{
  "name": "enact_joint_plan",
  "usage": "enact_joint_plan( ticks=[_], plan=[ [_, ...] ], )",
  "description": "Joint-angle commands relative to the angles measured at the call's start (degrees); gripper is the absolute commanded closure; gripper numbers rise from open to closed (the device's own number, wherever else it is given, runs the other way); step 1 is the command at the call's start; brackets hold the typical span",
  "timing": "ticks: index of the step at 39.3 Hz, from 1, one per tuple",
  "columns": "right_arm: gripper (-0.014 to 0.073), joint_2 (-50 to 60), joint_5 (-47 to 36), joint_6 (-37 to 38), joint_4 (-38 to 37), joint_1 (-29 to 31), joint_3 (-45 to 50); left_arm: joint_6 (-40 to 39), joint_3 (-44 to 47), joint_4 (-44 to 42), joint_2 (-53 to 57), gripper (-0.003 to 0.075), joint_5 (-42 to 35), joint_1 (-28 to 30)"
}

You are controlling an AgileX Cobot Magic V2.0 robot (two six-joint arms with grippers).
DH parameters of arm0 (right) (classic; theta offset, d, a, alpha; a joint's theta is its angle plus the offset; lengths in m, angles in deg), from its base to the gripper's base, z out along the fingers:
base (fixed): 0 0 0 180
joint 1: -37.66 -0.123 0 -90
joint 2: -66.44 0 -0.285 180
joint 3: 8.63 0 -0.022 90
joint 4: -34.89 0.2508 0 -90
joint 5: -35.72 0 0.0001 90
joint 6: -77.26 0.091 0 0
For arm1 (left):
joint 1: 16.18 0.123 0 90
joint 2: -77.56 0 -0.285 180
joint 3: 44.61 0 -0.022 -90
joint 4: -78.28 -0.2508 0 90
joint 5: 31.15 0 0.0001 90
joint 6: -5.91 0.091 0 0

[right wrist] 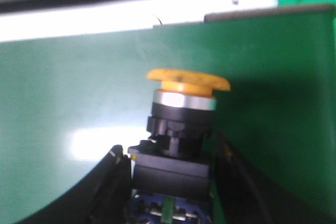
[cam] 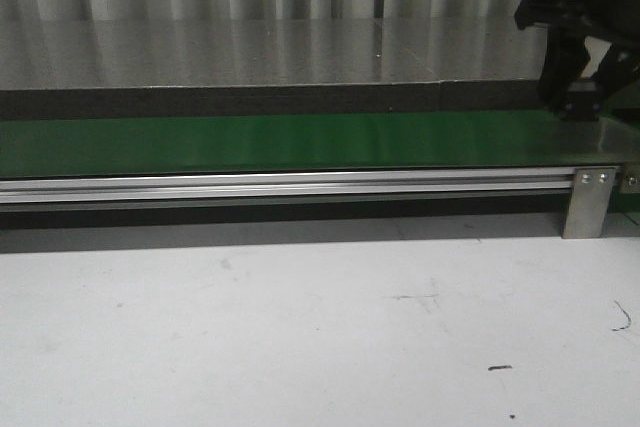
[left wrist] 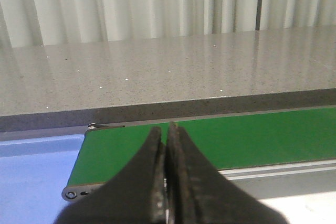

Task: Move button from left to right
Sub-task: 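Lift the button with the right gripper and move it over the green tray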

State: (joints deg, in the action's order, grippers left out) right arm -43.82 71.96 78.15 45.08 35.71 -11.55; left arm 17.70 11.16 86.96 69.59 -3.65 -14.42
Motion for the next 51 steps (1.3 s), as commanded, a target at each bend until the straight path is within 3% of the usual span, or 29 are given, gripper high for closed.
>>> enact_joint_plan(
  ticks=[1,13,26,45,51],
  plan=[
    [0.0328,6.4,-1.97,-0.23,0.49,0.33,-2.04,-0.71,-1.3,0.79,-0.69,0.0741,-4.94,-0.23],
    [0.0328,10.47,-0.86,-0.23,-4.3,1.24,-2.04,-0.71,-1.3,0.79,-0.69,0.0741,-4.94,-0.23],
    [0.0328,10.39,1.57,-0.23,-4.73,13.77,-2.12,-0.71,-1.3,0.79,-0.69,0.0741,-4.94,-0.23],
    [0.0323,-2.97,-0.07,-0.23,-5.17,25.03,-2.12,-0.71,-1.3,0.79,-0.69,0.0741,-4.94,-0.23],
    [0.0253,-6.16,-1.0,-0.49,-5.17,25.39,-2.12,-0.71,-1.3,0.79,-0.69,0.0741,-4.94,-0.23]
  ],
)
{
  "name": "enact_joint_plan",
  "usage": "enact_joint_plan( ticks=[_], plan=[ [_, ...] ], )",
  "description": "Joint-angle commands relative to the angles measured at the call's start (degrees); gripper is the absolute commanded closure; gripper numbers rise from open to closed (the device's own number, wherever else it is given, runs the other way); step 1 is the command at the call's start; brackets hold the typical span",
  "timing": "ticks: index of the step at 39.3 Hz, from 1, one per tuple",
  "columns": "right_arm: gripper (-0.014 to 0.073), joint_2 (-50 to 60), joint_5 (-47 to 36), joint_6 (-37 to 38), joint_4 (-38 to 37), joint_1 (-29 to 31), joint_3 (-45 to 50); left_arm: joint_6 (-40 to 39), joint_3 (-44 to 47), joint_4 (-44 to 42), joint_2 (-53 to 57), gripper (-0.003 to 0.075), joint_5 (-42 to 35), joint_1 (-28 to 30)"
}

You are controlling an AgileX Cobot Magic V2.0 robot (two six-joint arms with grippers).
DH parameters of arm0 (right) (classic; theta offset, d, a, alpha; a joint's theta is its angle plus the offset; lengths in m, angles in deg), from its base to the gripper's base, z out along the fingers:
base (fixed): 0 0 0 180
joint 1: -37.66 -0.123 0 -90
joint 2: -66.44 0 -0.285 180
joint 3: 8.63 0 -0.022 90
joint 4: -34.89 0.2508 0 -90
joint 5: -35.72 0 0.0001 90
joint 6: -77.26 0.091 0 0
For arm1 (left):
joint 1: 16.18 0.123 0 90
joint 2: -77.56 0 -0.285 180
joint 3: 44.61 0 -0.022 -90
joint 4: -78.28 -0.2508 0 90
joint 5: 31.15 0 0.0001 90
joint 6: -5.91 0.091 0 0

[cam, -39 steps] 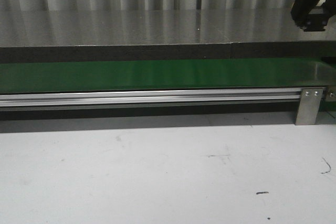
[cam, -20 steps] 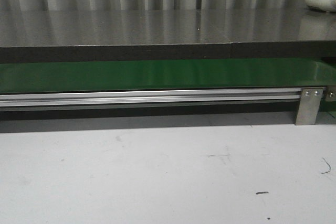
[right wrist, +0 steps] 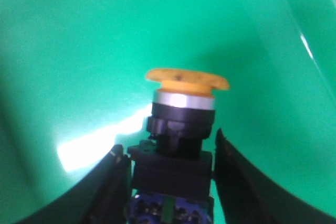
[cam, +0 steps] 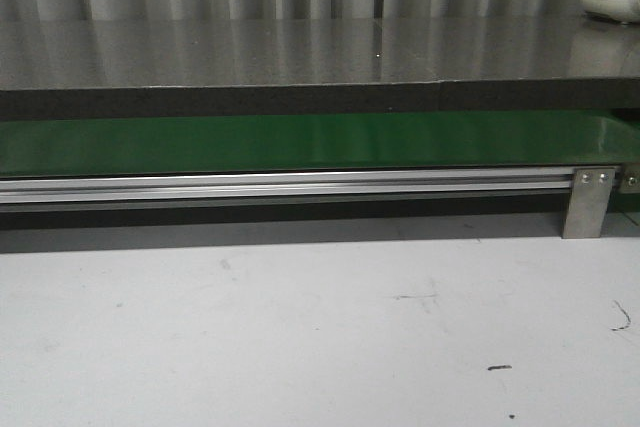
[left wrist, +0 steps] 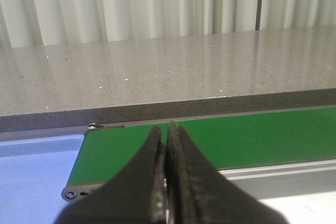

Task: Move button from left to right
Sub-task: 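Lift the button with the right gripper and move it over the green tray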

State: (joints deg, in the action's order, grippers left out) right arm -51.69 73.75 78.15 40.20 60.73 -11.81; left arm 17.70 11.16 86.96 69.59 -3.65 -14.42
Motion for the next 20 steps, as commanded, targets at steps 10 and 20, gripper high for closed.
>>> enact_joint_plan(
  ticks=[10,20],
  plan=[
    [0.0057,1.31,-2.9,-0.49,-0.42,0.37,-1.93,-0.71,-1.3,0.79,-0.69,0.0741,-4.94,-0.23],
    [0.0065,8.48,-3.54,-0.49,-0.07,-1.25,-1.96,-0.71,-1.3,0.79,-0.69,0.0741,-4.94,-0.23]
  ],
)
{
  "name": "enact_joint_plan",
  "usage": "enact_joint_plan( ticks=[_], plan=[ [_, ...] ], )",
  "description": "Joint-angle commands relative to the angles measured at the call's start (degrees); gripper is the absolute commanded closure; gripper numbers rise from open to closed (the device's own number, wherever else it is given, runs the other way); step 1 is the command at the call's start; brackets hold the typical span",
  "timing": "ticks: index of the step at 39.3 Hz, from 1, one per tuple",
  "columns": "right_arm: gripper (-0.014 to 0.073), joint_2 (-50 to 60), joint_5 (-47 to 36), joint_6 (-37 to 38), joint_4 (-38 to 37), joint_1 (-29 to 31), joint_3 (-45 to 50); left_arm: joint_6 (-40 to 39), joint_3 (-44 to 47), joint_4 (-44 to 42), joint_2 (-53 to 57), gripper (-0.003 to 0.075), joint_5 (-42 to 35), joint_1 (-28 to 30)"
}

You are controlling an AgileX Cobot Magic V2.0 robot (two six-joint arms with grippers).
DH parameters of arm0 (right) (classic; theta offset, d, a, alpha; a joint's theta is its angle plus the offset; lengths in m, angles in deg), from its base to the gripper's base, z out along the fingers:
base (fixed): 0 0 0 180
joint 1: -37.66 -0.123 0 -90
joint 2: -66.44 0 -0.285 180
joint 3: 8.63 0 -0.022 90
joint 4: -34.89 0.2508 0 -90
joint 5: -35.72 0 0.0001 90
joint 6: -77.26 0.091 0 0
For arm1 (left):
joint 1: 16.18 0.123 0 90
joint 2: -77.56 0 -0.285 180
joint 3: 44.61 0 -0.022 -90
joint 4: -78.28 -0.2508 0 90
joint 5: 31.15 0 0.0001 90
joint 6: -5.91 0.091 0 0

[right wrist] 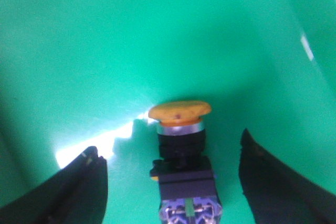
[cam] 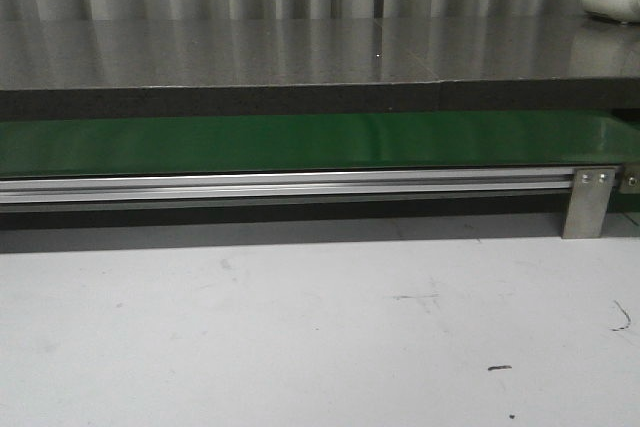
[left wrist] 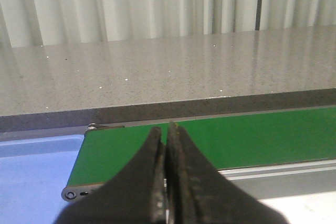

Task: Move button from left to right
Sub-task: 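Lift the button with the right gripper and move it over the green tray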

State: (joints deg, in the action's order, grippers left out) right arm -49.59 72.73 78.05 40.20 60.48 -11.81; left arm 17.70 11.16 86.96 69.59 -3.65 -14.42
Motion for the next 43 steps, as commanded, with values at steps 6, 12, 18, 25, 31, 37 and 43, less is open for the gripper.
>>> enact_joint_plan(
  ticks=[6,12,18,25,31,37,43],
  plan=[
    [0.0241,11.79,-3.28,-0.78,-0.02,-5.82,-1.96,-0.71,-1.3,0.79,-0.69,0.0741,-4.94,-0.23],
    [0.0473,16.32,-4.83,-0.78,-0.02,-11.92,-1.96,-0.71,-1.3,0.79,-0.69,0.0741,-4.94,-0.23],
    [0.0631,19.85,-5.23,-1.57,-0.02,-17.51,-1.48,-0.71,-1.3,0.79,-0.69,0.0741,-4.94,-0.23],
    [0.0661,25.24,-8.33,-2.87,-0.02,-23.33,3.72,-0.71,-1.3,0.79,-0.69,0.0741,-4.94,-0.23],
    [0.0661,32.08,-12.44,-2.87,-0.02,-26.62,11.89,-0.71,-1.3,0.79,-0.69,0.0741,-4.94,-0.23],
    [0.0661,42.41,-19.18,-2.87,-0.02,-27.93,23.88,-0.71,-1.3,0.79,-0.69,0.0741,-4.94,-0.23],
    [0.0661,54.18,-26.33,-2.87,-0.02,-27.93,35.98,-0.71,-1.3,0.79,-0.69,0.0741,-4.94,-0.23]
  ],
)
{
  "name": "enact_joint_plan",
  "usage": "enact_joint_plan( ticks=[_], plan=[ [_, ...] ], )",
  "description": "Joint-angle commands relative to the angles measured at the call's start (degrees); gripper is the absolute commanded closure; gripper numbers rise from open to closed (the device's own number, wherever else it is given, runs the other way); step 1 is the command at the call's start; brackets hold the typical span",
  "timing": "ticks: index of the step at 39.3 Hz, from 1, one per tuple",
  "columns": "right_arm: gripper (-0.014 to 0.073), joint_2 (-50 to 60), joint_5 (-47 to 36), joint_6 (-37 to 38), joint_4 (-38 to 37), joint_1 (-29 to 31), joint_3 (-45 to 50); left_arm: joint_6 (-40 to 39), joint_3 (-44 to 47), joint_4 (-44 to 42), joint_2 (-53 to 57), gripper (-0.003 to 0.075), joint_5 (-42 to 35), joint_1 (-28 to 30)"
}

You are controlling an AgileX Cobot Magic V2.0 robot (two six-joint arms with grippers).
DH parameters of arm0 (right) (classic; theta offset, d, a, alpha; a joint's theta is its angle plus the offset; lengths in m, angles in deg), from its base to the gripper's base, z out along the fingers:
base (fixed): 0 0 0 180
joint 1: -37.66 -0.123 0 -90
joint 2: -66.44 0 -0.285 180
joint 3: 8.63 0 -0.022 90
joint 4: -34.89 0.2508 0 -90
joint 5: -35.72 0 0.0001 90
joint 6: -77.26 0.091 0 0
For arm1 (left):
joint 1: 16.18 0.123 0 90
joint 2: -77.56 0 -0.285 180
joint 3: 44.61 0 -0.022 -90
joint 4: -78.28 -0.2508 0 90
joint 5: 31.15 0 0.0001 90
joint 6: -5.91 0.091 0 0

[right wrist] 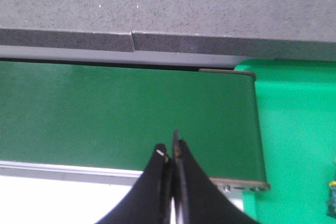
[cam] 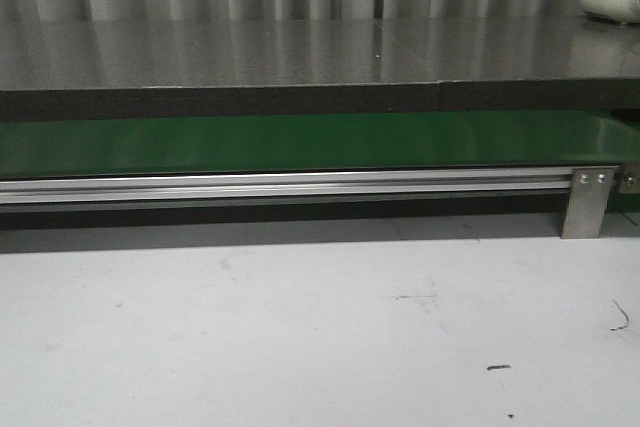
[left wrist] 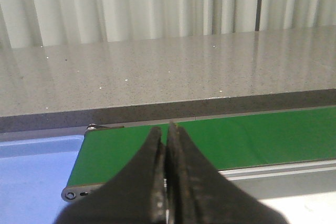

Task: Move button from left to right
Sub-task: 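Lower the button into the green tray and open the right gripper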

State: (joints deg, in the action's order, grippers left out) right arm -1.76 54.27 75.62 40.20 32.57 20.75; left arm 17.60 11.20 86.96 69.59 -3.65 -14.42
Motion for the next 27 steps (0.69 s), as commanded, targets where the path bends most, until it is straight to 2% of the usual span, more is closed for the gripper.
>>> enact_joint_plan(
  ticks=[1,7,13,21,27],
  plan=[
    [0.0661,8.62,-8.83,-0.45,-0.02,-0.01,5.68,-0.61,-1.34,0.79,-0.69,0.0741,-4.94,-0.23],
    [0.0661,19.97,-14.2,-0.45,-0.02,-0.01,16.21,-0.61,-1.34,0.79,-0.69,0.0741,-4.94,-0.23],
    [0.0661,31.11,-14.16,-0.45,-0.02,-0.01,23.19,-0.61,-1.34,0.79,-0.69,0.0741,-4.94,-0.23],
    [0.0661,39.99,-11.41,-0.45,-0.02,-0.01,26.68,-0.61,-1.34,0.79,-0.69,0.0741,-4.94,-0.23],
    [0.0661,41.58,-9.98,-0.45,-0.02,-0.01,26.68,-0.61,-1.34,0.79,-0.69,0.0741,-4.94,-0.23]
  ],
)
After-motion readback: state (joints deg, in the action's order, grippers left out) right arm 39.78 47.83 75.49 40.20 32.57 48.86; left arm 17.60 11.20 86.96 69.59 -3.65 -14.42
